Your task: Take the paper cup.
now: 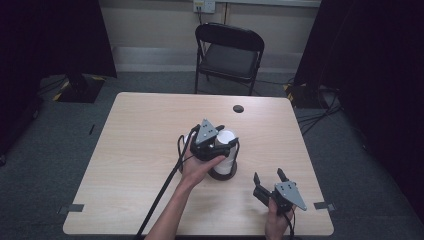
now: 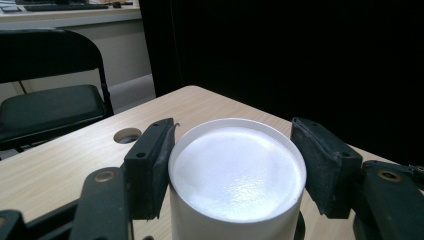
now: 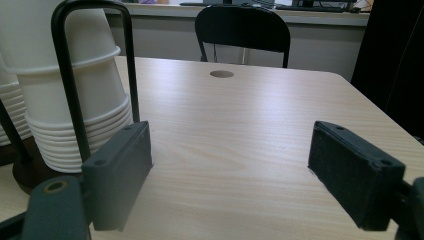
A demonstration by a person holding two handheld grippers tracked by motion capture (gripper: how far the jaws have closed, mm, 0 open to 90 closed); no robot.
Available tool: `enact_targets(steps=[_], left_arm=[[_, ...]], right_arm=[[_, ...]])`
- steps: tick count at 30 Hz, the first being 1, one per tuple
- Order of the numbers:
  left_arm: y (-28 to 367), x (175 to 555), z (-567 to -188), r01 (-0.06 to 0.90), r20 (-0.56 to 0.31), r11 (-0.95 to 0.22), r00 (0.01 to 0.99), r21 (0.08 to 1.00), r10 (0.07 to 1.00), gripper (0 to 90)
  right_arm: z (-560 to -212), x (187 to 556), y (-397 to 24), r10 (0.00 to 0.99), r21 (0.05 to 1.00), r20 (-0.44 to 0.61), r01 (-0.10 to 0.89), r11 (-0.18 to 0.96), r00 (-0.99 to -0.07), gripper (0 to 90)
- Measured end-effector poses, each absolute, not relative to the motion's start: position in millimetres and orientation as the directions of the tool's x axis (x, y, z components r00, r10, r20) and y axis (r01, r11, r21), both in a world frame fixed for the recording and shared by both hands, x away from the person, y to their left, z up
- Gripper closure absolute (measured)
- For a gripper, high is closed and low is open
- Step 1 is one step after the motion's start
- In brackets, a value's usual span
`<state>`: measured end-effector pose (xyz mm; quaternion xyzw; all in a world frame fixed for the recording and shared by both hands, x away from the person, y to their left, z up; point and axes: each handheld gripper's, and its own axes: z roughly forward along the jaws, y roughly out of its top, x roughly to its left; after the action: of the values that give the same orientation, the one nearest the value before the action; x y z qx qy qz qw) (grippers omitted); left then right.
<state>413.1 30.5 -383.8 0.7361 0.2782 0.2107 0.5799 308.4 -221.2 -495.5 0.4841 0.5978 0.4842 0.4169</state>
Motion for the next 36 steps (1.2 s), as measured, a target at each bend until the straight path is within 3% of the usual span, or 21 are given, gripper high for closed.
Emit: enact_targets(steps=[5, 36], left_arm=[[34, 413, -383, 0.182, -0.047, -0.139, 0.751, 0.973, 0.659, 35.9], [48, 403, -360, 0.115, -0.035, -0.078, 0.752, 0.99, 0.659, 36.1]], right_arm=[[-495, 308, -221, 0.982, 0.982, -0.03, 0.175, 0.063, -0.186, 16.8], [-495, 309, -221, 0.982, 0.982, -0.029, 0.18, 0.063, -0.186, 16.8]])
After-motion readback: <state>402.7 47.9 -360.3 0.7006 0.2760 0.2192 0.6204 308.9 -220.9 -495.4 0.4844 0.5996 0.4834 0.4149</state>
